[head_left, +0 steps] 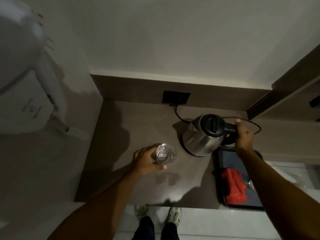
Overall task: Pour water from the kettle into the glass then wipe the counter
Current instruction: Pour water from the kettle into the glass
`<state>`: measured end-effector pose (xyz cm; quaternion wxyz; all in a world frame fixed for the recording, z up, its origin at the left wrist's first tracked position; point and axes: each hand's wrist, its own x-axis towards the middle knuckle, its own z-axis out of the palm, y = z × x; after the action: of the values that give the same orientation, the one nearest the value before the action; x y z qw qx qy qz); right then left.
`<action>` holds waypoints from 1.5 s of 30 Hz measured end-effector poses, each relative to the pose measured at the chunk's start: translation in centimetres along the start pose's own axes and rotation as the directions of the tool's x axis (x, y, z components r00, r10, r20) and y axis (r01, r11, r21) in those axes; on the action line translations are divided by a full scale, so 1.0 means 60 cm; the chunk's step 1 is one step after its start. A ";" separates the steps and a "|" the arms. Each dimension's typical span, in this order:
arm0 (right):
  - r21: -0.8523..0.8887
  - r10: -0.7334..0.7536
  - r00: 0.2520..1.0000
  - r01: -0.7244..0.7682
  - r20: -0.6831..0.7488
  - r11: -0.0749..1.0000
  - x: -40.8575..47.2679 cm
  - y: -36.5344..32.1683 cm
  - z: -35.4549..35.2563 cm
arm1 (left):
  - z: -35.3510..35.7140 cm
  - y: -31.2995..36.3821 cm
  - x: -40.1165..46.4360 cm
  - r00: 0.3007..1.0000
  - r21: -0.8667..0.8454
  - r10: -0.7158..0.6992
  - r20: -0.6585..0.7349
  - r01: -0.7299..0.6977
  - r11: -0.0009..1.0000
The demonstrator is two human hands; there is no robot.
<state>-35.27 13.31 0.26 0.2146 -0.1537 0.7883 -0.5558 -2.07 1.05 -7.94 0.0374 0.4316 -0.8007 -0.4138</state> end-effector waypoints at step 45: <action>-0.699 -0.570 0.631 0.703 0.526 0.132 -0.133 -0.165 0.077 | -0.029 -0.004 -0.001 0.989 0.069 0.039 0.143 -0.049 0.996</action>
<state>-26.01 10.11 9.57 -0.1009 -0.5946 0.7913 -0.1006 -1.15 -0.06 -6.93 -0.0260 0.3843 -0.8251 -0.4132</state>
